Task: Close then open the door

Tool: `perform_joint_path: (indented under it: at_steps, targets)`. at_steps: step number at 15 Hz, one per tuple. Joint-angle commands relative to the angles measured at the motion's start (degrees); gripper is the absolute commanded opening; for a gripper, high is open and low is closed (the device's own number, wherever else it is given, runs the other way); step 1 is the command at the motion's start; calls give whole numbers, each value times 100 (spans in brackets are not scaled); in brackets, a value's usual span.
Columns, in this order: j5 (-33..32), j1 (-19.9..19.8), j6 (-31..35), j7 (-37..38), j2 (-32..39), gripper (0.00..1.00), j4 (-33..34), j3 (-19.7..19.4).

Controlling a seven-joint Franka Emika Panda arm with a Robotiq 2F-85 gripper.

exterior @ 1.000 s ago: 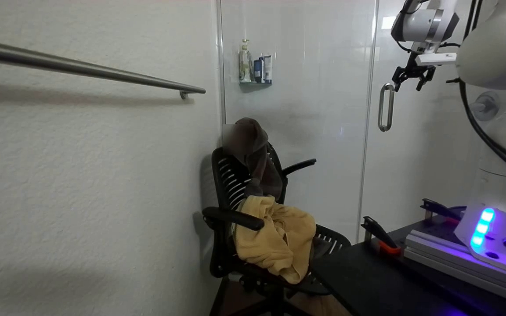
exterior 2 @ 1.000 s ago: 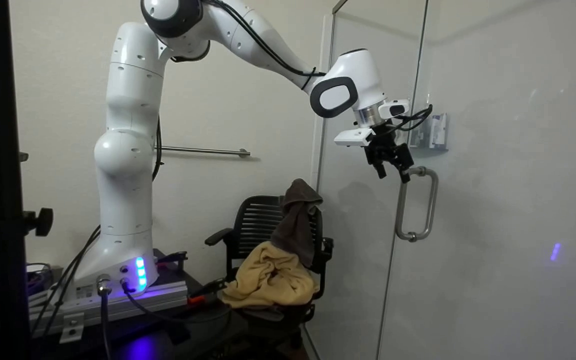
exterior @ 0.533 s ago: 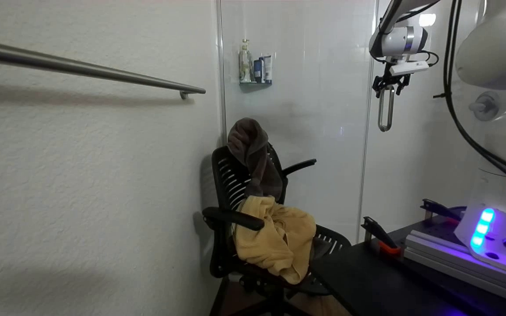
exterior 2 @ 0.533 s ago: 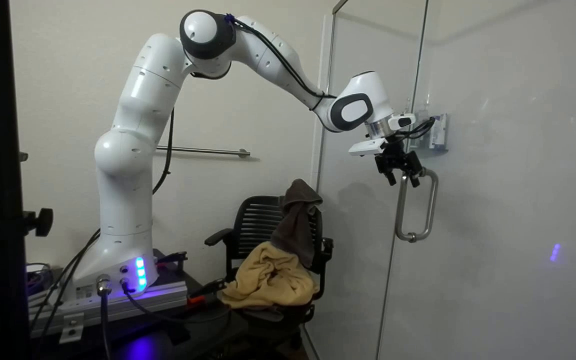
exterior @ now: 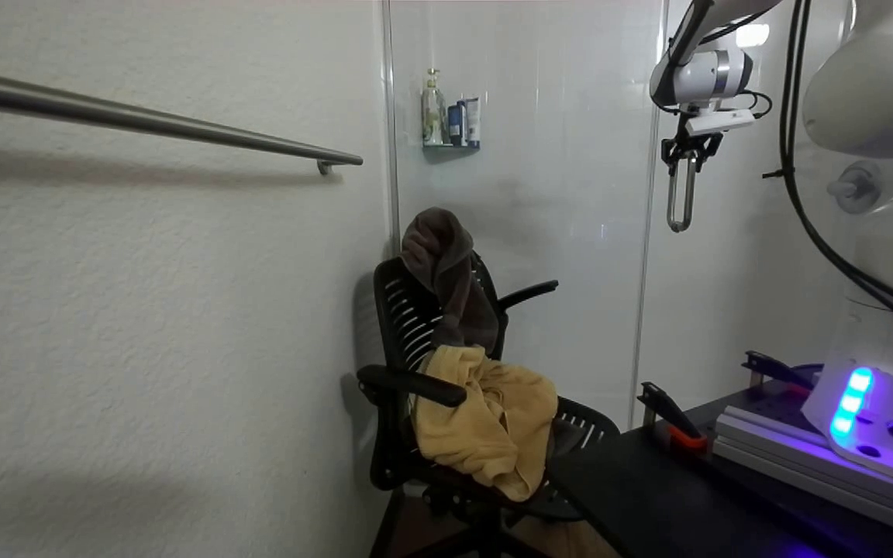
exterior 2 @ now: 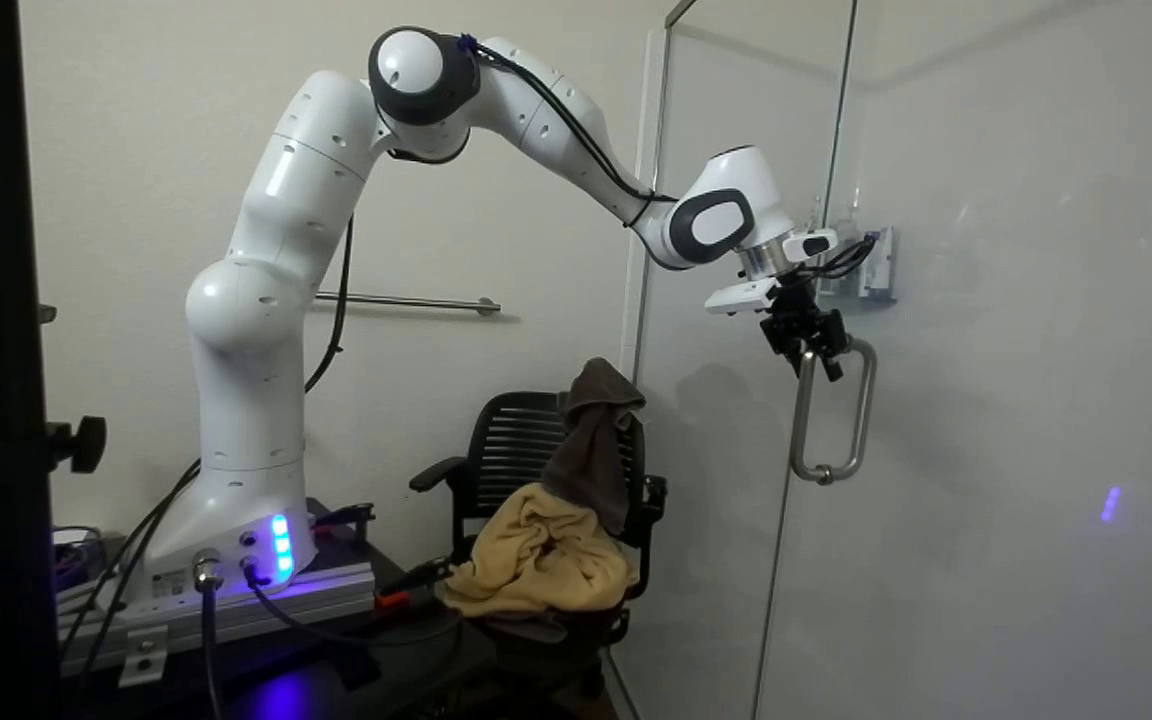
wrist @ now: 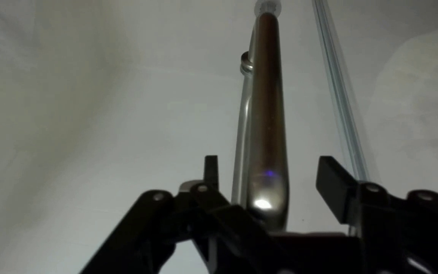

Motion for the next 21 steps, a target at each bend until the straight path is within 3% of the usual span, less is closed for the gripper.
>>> perform_joint_path:
  at_steps: [1, 6, 10, 11, 15, 21]
  targets:
    - [9, -176, 109, -54, -565, 38, -625, 92]
    - [-200, -67, 199, 194, -938, 3, -1059, -66]
    - [-412, 29, 371, 626, -1105, 6, -1344, -177]
    - [-463, 95, 195, 840, -879, 6, -1029, -168]
    - [-619, 124, -672, 871, -1417, 6, -1384, -168]
    - [-2614, 449, -826, 2501, -2104, 6, -2069, -606]
